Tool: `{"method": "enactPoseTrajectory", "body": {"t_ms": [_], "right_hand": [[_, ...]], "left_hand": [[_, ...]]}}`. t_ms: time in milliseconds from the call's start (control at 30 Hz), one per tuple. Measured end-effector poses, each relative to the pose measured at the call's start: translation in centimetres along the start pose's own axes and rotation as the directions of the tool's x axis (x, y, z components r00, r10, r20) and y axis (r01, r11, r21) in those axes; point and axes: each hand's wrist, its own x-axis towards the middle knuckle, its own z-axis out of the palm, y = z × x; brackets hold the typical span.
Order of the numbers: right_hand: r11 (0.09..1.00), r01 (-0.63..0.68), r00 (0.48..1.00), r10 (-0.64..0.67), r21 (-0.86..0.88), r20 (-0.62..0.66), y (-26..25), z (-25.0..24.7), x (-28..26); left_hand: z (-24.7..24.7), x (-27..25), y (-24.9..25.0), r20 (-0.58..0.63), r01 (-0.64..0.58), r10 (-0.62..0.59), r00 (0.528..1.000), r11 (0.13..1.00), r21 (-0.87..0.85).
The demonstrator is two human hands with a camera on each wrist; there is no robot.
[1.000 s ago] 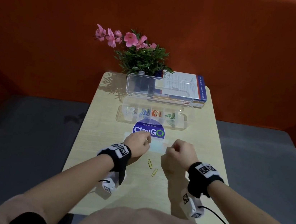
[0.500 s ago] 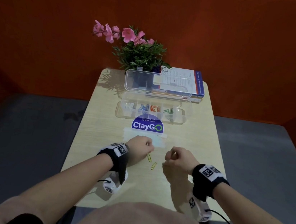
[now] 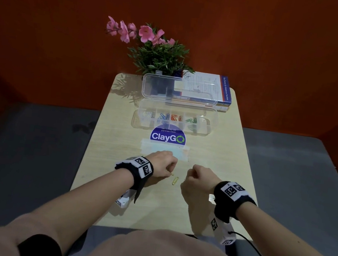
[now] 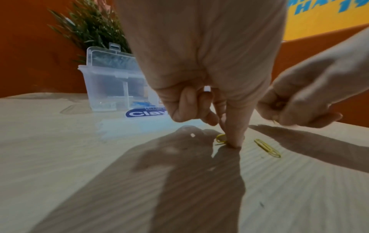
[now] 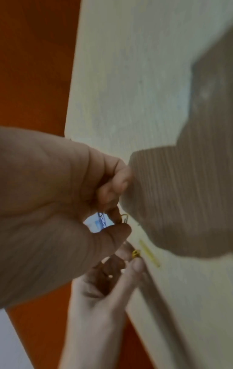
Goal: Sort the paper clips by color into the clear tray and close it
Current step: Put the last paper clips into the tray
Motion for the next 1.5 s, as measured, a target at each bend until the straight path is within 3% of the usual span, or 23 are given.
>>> {"method": "enactPoseTrajectory", "body": {"t_ms": [67, 167, 267, 367, 433, 467, 533, 600, 667, 733, 867, 967, 1000, 1066, 1133, 1200, 1266, 1300, 1366, 1500], "right_hand": [[0.948, -0.039, 0.999, 0.048, 0.315, -0.022, -0.3, -0.1, -0.1], [0.664, -0.077, 0.994, 0.110, 0.744, 0.004, -0.2, -0.3, -0.5], [0.466, -0.113, 0.993, 0.073, 0.877, 0.089, -0.4, -0.4, -0.9], [0.398, -0.147, 0.989, 0.050, 0.906, 0.138, -0.9, -0.4, -0.9], [0.457, -0.151, 0.989, 0.070, 0.877, 0.133, -1.4, -0.1, -0.8], [0.550, -0.121, 0.993, 0.071, 0.827, 0.098, -1.6, 0.1, -0.6], [0.810, 0.004, 1.000, 0.000, 0.586, -0.007, -2.0, 0.7, -0.4], [0.961, 0.133, 0.991, -0.137, 0.243, -0.003, -2.2, 1.4, -0.3], [0.969, 0.223, 0.975, -0.220, -0.108, 0.039, -2.3, 2.0, -0.3], [0.914, 0.271, 0.962, -0.270, -0.302, 0.046, -2.5, 2.1, -0.3], [0.918, 0.215, 0.976, -0.189, -0.334, 0.111, -2.7, 2.2, -0.1], [0.947, 0.183, 0.979, -0.151, -0.263, 0.137, -2.6, 2.0, -0.1], [0.961, 0.167, 0.983, -0.145, -0.221, 0.115, -2.4, 1.9, -0.1], [0.997, 0.076, 0.997, -0.077, 0.027, 0.021, -2.0, 1.4, 0.0], [0.901, -0.039, 0.997, 0.061, 0.432, -0.036, -1.1, 0.6, 0.1], [0.597, -0.112, 0.982, 0.187, 0.794, -0.003, -0.2, -0.7, 0.1], [0.289, -0.128, 0.971, 0.233, 0.949, 0.060, 0.6, -2.4, -0.1], [0.191, -0.123, 0.970, 0.232, 0.974, 0.077, 0.9, -3.2, -0.3], [0.102, -0.107, 0.966, 0.246, 0.989, 0.079, 1.7, -4.7, -0.6], [0.082, -0.108, 0.953, 0.293, 0.991, 0.080, 3.2, -6.1, -0.8]], "left_hand": [[0.3, -0.3, 0.0, -0.030, -0.001, 0.000, 1.000, 1.000, -0.008], [0.6, -0.8, -0.5, -0.100, 0.040, -0.052, 0.994, 0.992, -0.120], [0.6, -1.6, -1.5, -0.170, 0.111, -0.169, 0.971, 0.945, -0.309], [0.7, -2.5, -2.7, -0.212, 0.163, -0.270, 0.939, 0.894, -0.417], [0.7, -3.1, -3.6, -0.235, 0.187, -0.324, 0.916, 0.866, -0.465], [0.7, -3.5, -3.9, -0.242, 0.194, -0.349, 0.905, 0.847, -0.495], [0.8, -4.2, -4.4, -0.230, 0.212, -0.416, 0.880, 0.776, -0.594], [1.1, -4.7, -4.8, -0.190, 0.216, -0.509, 0.840, 0.634, -0.742], [1.4, -5.1, -5.2, -0.152, 0.189, -0.585, 0.796, 0.480, -0.857], [1.7, -5.3, -5.6, -0.125, 0.160, -0.622, 0.773, 0.382, -0.910], [1.6, -4.9, -5.7, -0.102, 0.170, -0.647, 0.756, 0.345, -0.923], [0.4, -3.8, -4.9, -0.064, 0.231, -0.618, 0.783, 0.386, -0.893], [-0.2, -3.2, -4.6, -0.048, 0.243, -0.600, 0.799, 0.395, -0.886], [-1.5, -2.0, -3.7, -0.026, 0.248, -0.572, 0.820, 0.395, -0.884], [-3.0, -0.6, -2.8, -0.019, 0.247, -0.554, 0.832, 0.402, -0.882], [-4.6, 1.0, -1.7, -0.007, 0.250, -0.537, 0.844, 0.404, -0.880], [-6.3, 2.8, -0.4, 0.004, 0.246, -0.517, 0.856, 0.401, -0.882], [-7.1, 3.8, 0.4, 0.007, 0.240, -0.503, 0.864, 0.400, -0.884], [-8.6, 5.9, 1.8, 0.018, 0.226, -0.473, 0.881, 0.386, -0.894], [-10.6, 9.3, 4.1, 0.098, 0.222, -0.409, 0.907, 0.269, -0.937]]}}
